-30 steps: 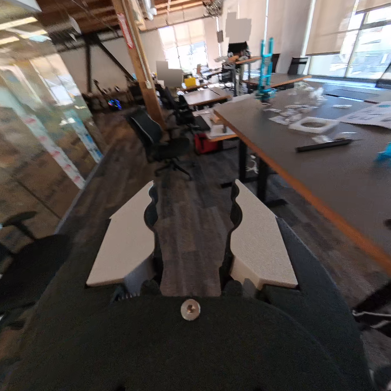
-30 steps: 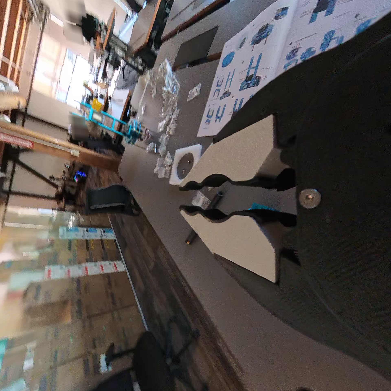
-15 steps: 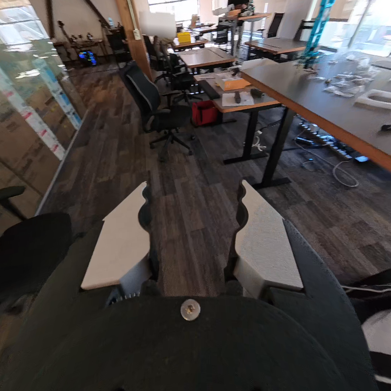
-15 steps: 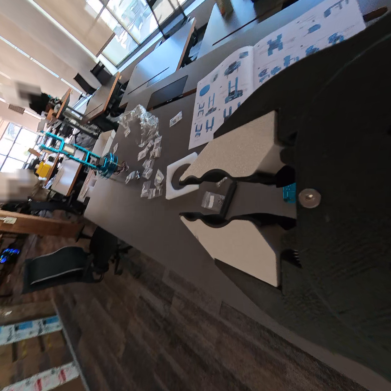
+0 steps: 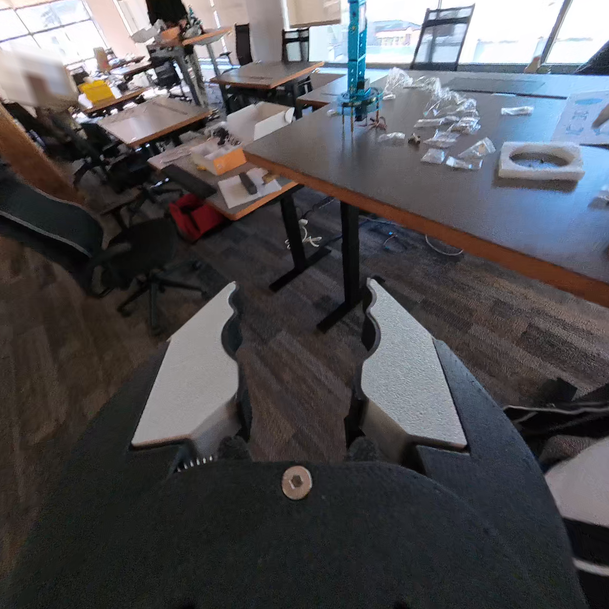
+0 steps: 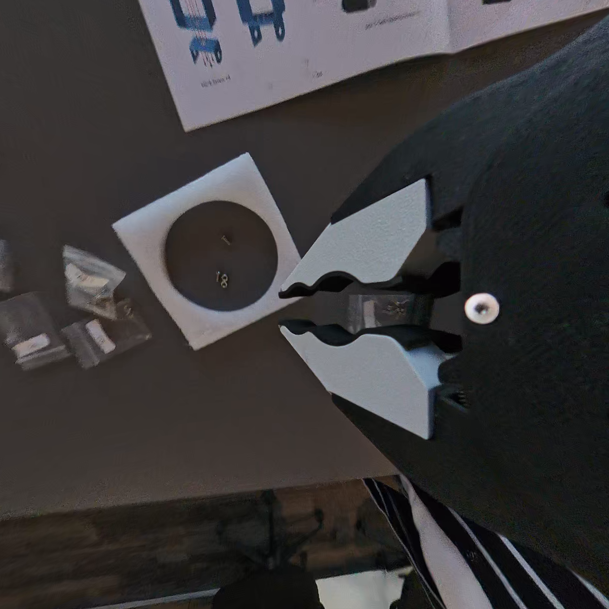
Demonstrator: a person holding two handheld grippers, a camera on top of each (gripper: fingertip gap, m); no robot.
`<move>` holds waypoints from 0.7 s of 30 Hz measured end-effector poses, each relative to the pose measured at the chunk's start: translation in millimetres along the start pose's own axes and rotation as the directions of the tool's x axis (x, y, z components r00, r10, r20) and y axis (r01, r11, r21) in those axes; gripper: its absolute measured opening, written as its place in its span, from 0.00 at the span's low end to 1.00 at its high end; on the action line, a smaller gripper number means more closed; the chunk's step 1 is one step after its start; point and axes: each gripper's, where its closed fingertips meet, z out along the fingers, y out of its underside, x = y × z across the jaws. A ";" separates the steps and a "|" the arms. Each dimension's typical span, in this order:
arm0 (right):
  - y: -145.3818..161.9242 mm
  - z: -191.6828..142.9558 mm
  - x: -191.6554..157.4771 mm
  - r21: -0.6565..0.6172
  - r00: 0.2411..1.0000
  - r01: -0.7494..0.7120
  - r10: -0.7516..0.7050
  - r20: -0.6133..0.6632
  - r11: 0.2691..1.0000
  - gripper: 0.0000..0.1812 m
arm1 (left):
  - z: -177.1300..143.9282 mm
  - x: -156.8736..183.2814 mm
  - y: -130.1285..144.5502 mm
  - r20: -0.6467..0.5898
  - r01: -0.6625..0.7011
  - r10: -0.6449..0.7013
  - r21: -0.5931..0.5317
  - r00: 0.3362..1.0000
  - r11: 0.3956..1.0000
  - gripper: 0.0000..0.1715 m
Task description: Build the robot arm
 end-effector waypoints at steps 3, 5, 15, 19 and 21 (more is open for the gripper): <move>1.2 34.9 35.3 -0.095 0.992 -0.071 0.060 -0.115 0.993 0.08 | 70.0 8.3 -26.4 -0.135 0.008 -0.002 0.044 0.991 0.999 0.43; -3.1 46.5 49.8 -0.092 0.982 -0.118 0.103 -0.159 0.989 0.08 | 111.0 18.6 -38.6 -0.234 -0.003 0.016 0.056 0.972 0.998 0.43; -14.1 70.1 62.1 -0.059 0.929 -0.305 0.284 -0.236 0.951 0.10 | 279.7 56.2 -58.2 -0.584 -0.142 0.143 0.048 0.799 0.989 0.44; -10.8 71.7 62.5 -0.027 0.880 -0.392 0.366 -0.302 0.919 0.09 | 345.0 53.7 -70.2 -0.684 -0.223 0.243 0.120 0.688 0.967 0.43; -8.7 74.3 56.3 -0.039 0.867 -0.425 0.395 -0.303 0.904 0.03 | 377.9 51.9 -81.9 -0.716 -0.247 0.279 0.153 0.640 0.957 0.43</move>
